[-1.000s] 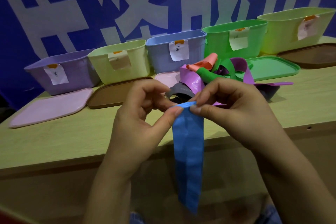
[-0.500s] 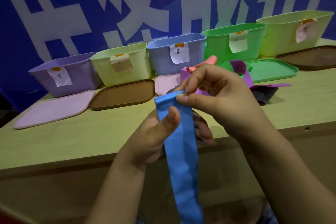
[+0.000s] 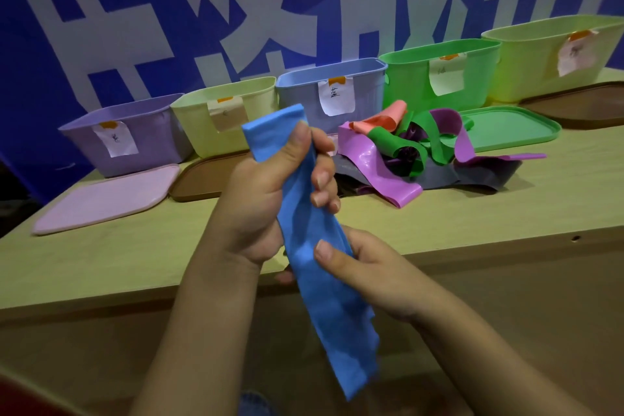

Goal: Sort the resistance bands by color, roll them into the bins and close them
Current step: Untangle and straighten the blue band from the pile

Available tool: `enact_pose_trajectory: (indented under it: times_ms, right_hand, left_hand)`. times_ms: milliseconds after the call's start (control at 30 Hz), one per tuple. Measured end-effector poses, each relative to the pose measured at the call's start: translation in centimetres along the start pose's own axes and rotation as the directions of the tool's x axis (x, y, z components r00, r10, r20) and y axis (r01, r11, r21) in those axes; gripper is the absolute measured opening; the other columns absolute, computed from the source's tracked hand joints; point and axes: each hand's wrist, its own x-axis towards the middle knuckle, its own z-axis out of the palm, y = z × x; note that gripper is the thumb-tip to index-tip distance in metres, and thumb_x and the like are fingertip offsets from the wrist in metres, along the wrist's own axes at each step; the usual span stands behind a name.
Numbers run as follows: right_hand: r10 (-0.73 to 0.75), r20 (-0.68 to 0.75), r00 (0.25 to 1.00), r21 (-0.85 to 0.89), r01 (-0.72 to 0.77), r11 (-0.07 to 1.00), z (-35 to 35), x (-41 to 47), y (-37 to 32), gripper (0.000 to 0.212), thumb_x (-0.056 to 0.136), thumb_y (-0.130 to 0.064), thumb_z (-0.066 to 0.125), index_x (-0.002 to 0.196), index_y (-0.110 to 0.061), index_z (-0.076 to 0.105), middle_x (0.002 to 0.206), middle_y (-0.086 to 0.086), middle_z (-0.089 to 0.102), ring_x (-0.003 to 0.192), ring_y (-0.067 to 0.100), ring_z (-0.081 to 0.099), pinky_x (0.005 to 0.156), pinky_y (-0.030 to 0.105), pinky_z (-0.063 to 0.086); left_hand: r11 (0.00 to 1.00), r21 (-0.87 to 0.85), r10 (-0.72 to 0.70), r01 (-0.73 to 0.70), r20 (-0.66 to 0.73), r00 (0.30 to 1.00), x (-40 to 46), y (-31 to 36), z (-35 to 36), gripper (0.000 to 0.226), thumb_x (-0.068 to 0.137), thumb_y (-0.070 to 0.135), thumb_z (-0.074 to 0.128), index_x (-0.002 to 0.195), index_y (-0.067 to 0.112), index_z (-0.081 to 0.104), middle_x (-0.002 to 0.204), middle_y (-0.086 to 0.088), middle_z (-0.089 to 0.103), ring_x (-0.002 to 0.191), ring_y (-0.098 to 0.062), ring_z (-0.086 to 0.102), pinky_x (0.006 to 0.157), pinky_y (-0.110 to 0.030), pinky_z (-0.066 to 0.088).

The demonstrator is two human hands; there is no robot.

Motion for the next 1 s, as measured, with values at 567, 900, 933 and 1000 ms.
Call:
enact_pose_trajectory:
  times_ms: [567, 900, 933, 1000]
  right_hand:
    - [-0.247, -0.226, 0.942, -0.092, 0.232, 0.968, -1.1, -0.4, 0.3, 0.020, 0.084, -0.034, 0.056, 0.100, -0.033, 0.069, 0.098, -0.008, 0.068, 0.095, 0.009, 0.062, 0.080, 0.024, 0.049]
    - [-0.369, -0.273, 0.888, -0.237, 0.310, 0.921, -1.1, -0.7, 0.9, 0.022, 0.080, -0.010, 0.060, 0.092, -0.025, 0.050, 0.097, -0.015, 0.062, 0.084, 0.007, 0.062, 0.067, 0.023, 0.050]
    - [-0.373, -0.262, 0.890, -0.269, 0.304, 0.914, -1.1, -0.8, 0.9, 0.021, 0.079, -0.014, 0.063, 0.088, -0.026, 0.048, 0.100, -0.016, 0.061, 0.087, 0.007, 0.062, 0.065, 0.028, 0.049]
    - [-0.395, -0.231, 0.889, -0.327, 0.312, 0.892, -1.1, -0.9, 1.0, 0.018, 0.077, -0.024, 0.063, 0.082, -0.030, 0.047, 0.104, -0.019, 0.059, 0.093, 0.006, 0.061, 0.064, 0.030, 0.047]
  left_hand:
    - [0.996, -0.022, -0.084, 0.084, -0.014, 0.996, 1.3, 1.1, -0.5, 0.029, 0.091, 0.036, 0.039, 0.086, 0.011, 0.053, 0.058, 0.004, 0.050, 0.047, -0.007, 0.048, 0.052, -0.022, 0.049]
    - [0.985, -0.124, -0.134, 0.121, -0.105, 0.985, 2.0, 1.0, -0.8, 0.028, 0.090, 0.035, 0.040, 0.084, 0.012, 0.054, 0.057, 0.004, 0.049, 0.046, -0.006, 0.049, 0.049, -0.021, 0.049]
    - [0.982, -0.147, -0.137, 0.119, -0.117, 0.984, 2.0, 1.0, -0.8, 0.029, 0.091, 0.035, 0.039, 0.084, 0.012, 0.054, 0.057, 0.004, 0.049, 0.046, -0.006, 0.049, 0.049, -0.020, 0.049]
    - [0.978, -0.178, -0.136, 0.110, -0.139, 0.981, 2.0, 1.0, -0.8, 0.031, 0.094, 0.035, 0.037, 0.084, 0.011, 0.054, 0.057, 0.004, 0.049, 0.046, -0.006, 0.049, 0.050, -0.019, 0.049]
